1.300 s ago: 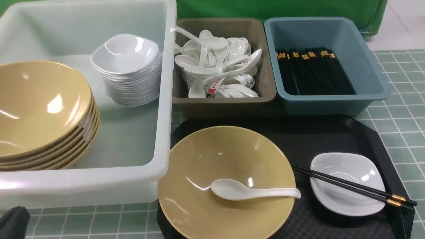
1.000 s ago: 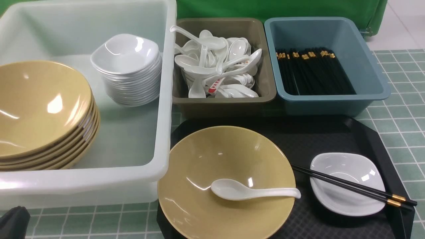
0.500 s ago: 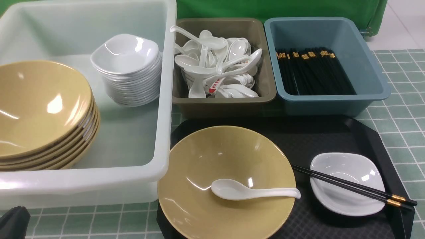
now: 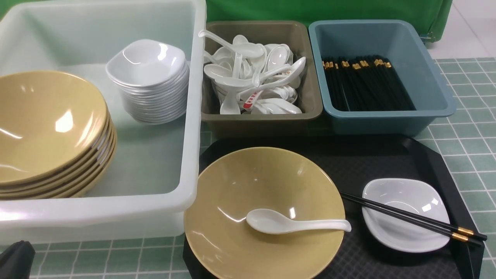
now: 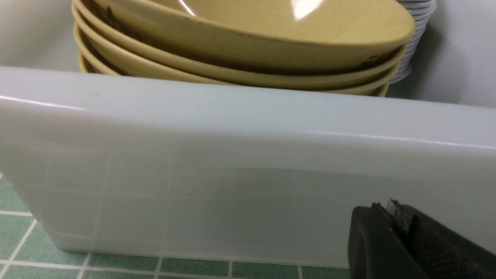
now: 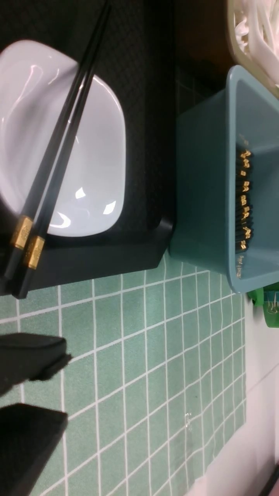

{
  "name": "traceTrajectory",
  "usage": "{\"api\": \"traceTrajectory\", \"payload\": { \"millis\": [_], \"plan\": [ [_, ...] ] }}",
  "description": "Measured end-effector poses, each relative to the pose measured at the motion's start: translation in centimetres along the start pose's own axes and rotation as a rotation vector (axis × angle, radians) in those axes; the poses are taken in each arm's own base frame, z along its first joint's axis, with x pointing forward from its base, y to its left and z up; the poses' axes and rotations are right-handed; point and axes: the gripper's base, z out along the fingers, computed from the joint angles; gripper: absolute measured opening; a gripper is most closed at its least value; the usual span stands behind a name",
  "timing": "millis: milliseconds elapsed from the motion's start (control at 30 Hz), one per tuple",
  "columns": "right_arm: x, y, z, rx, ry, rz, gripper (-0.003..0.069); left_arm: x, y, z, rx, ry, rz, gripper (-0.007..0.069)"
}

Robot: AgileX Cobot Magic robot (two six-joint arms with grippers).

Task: On blue table put chopsticks spoon bowls plates into blue grey white boxes.
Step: 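Move the grippers toward the tableware on the black tray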

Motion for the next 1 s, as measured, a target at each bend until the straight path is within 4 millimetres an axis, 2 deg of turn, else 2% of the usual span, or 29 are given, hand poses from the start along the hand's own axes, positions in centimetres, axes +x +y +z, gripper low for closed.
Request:
{"api": "traceTrajectory", "payload": {
  "millis": [1000],
  "plan": [
    [0.0,0.0,0.0,0.0,0.0,0.001,0.0237,-0.09,-0.14,0.0,0.015,-0.009,-0.046,-0.0013]
  ]
}}
